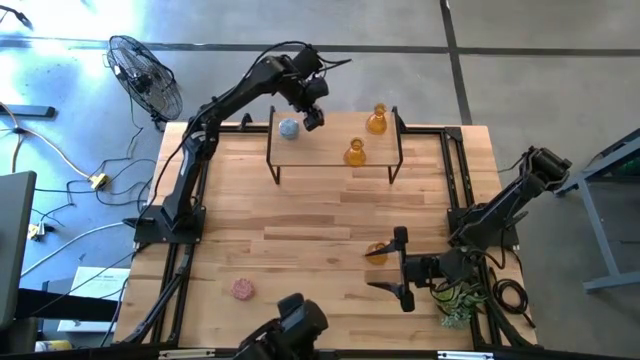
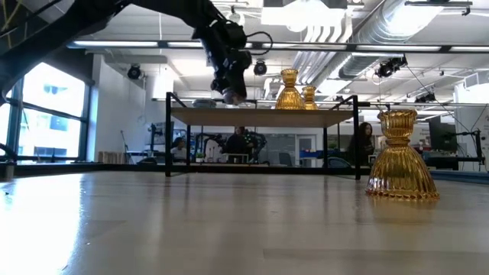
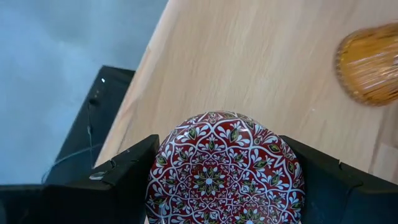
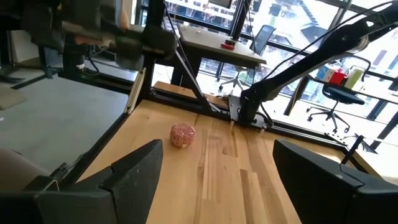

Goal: Pick & Place candle stick holders
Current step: Put the red patterned candle on the shelf

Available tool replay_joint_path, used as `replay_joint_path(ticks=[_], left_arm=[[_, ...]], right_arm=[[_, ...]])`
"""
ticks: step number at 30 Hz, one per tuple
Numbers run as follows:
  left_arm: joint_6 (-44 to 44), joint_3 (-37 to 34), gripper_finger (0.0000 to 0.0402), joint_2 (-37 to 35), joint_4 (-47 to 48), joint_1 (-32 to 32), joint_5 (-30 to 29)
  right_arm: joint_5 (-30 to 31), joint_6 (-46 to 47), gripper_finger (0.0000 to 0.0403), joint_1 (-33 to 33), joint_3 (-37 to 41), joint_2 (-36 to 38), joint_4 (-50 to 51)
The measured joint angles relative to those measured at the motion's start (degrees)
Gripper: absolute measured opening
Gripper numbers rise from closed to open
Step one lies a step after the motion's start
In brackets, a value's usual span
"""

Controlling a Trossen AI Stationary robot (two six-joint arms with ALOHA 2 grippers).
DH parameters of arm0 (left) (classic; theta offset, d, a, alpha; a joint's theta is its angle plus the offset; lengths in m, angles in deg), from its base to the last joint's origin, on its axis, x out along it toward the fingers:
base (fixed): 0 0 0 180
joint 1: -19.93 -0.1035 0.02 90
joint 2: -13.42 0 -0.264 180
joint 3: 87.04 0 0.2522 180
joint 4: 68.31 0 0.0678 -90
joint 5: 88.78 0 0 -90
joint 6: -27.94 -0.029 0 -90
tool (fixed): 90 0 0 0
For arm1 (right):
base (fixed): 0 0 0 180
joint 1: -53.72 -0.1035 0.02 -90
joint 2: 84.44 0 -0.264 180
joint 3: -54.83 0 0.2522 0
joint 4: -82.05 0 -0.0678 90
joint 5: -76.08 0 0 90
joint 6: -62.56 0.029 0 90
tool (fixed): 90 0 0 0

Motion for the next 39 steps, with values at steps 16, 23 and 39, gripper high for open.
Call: replay_joint_path(ticks=[16,23,39], left_arm=[[0.71,-0.09,0.029,2.21,1.92,-0.07,0.45],[0.72,-0.09,0.0317,2.21,1.0,0.66,-0.61],[1.77,-0.07,0.0317,2.21,-0.06,0.76,0.45]], right_arm=[[-0.02,0.25,0.0302,0.0,0.0,0.0,0.85],[-0.02,0.26,0.0302,0.0,0.0,0.0,0.83],[-0.02,1.12,0.0302,0.0,0.0,0.0,1.04]])
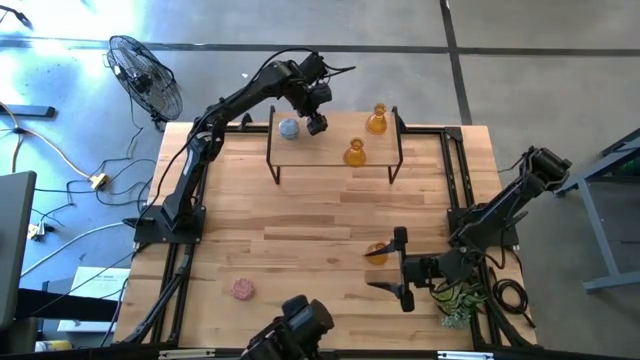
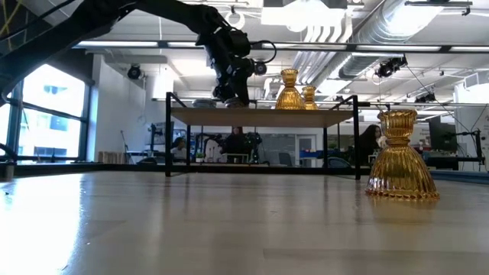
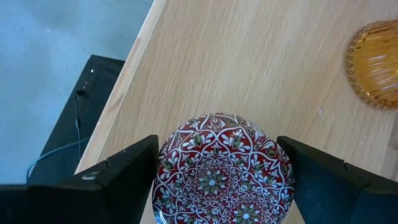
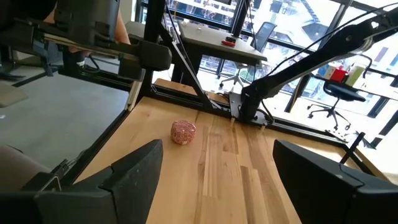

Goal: Pick & Place candle stick holders
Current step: Put the red patterned candle on the shelf

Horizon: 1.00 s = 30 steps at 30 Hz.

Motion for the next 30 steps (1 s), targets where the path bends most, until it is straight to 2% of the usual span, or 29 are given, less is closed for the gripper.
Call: replay_joint_path(ticks=[18,23,30], left_arm=[[1.51,0.0,0.0319,-0.02,0.68,0.42,0.11],[1.51,0.0,0.0319,-0.02,3.33,0.37,0.09],[1.49,0.0,0.0319,-0.04,2.87,0.35,-1.59]], right_arm=[[0.0,1.51,0.0302,-0.01,0.0,0.0,1.23],[0.0,1.74,0.0302,0.0,0.0,0.0,1.23],[0.0,1.94,0.0302,-0.01,0.0,0.0,1.22]])
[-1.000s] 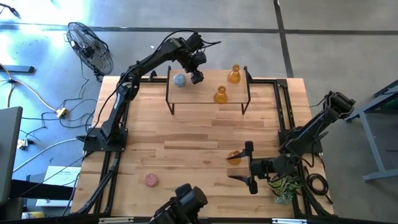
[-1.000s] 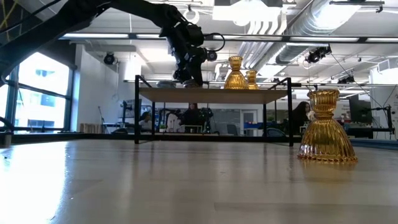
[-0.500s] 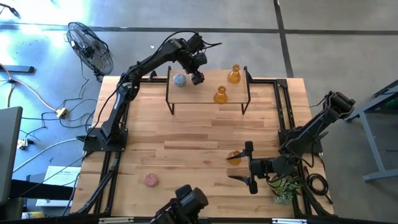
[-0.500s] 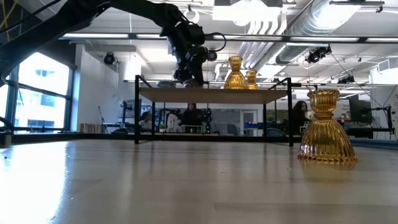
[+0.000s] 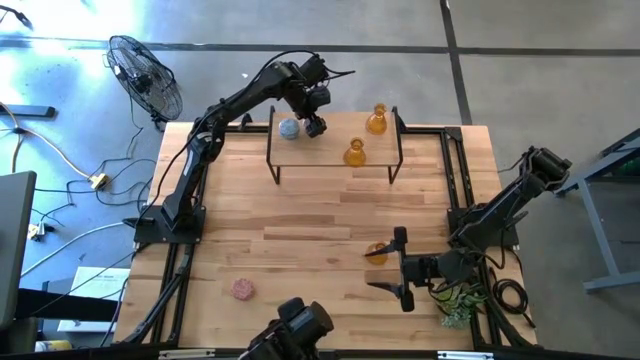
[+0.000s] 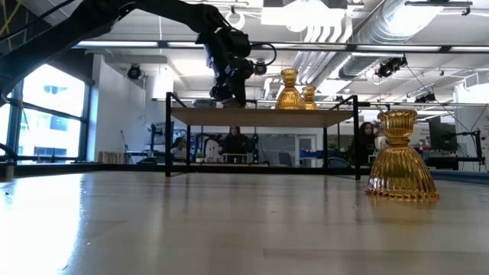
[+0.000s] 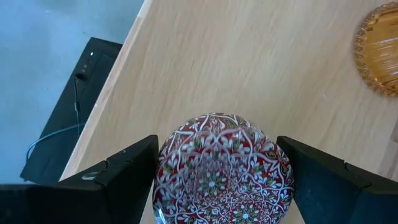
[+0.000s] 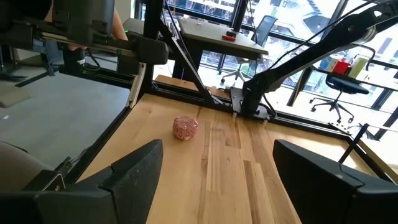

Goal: Pick & Place candle stick holders
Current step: Put the red patterned candle on the shelf, then put the orange candle holder on the shelf

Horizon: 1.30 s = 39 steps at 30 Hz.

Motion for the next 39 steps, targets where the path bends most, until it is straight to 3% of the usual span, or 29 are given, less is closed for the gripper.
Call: replay_joint_path(ticks=[16,21,39], left_arm=[[-0.03,0.0,0.0319,-0.07,0.08,0.41,-3.68],[-0.19,0.04,0.0319,-0.07,-0.5,1.21,-7.64],[-3.55,0.59,0.0319,-1.14,-4.36,3.45,-10.7]], right_arm=[[0.02,0.63,0.0302,0.01,0.0,0.0,0.03],[0.0,0.63,0.0302,-0.01,0.0,0.0,0.07],[0.44,0.65,0.0302,0.0,0.0,0.0,0.36]])
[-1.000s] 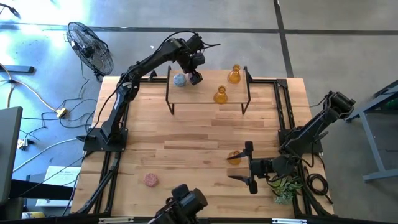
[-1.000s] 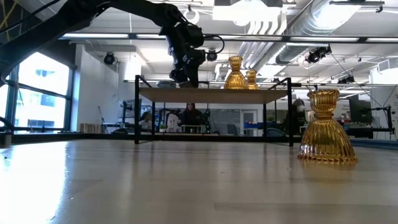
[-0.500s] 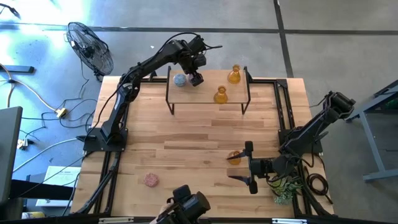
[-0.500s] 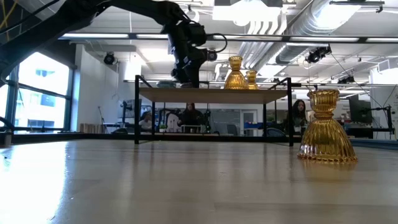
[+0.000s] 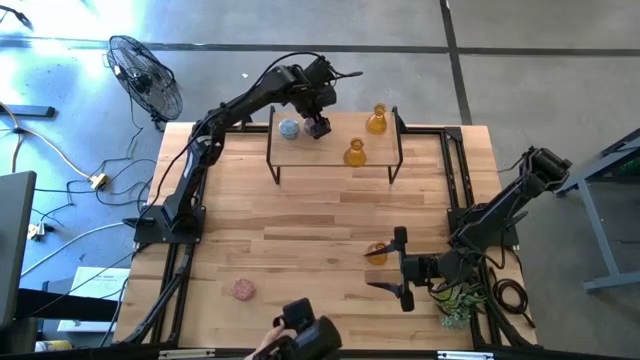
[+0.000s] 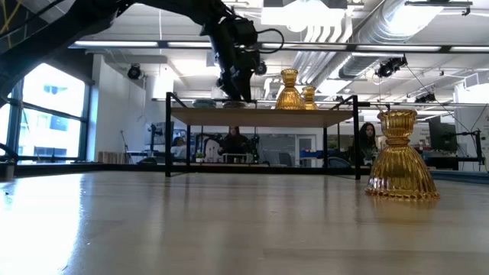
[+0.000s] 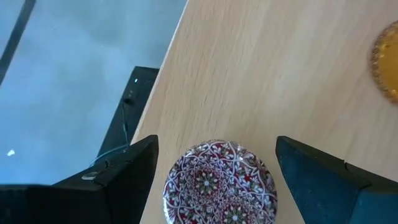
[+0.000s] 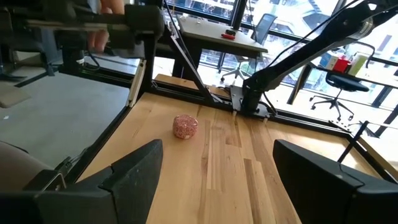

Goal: Pick & Place candle stick holders
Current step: Put the orange candle holder on the shelf

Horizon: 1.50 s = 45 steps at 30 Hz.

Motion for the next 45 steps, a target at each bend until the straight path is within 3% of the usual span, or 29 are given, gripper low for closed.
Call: replay_joint_path(ticks=[9,16,24,32,38,45], left_arm=[[0.52,-0.04,0.0319,-4.53,0.82,1.84,-1.99],[4.67,-0.02,0.0319,-12.48,9.02,8.66,-0.28],[6.82,-0.09,0.0319,-16.57,20.8,21.14,0.96],[8.45,-0.92,0.0319,-16.74,20.95,34.26,7.66],[17.61,-7.49,0.0319,-17.02,21.06,44.46,4.21],[25.56,-16.94,0.0319,-18.5,21.09,57.02,-2.38]], right_arm=[[3.8,0.0,0.0302,0.01,0.0,0.0,-0.04],[4.13,1.52,0.0302,0.01,0.0,0.0,-0.07],[4.14,3.56,0.0302,0.01,0.0,0.0,-0.02],[4.15,10.22,0.0302,-0.17,0.0,0.0,1.48],[9.96,20.68,0.0302,-0.27,0.0,-0.02,3.74],[18.94,21.82,0.0302,-2.78,-0.13,-0.01,3.8]])
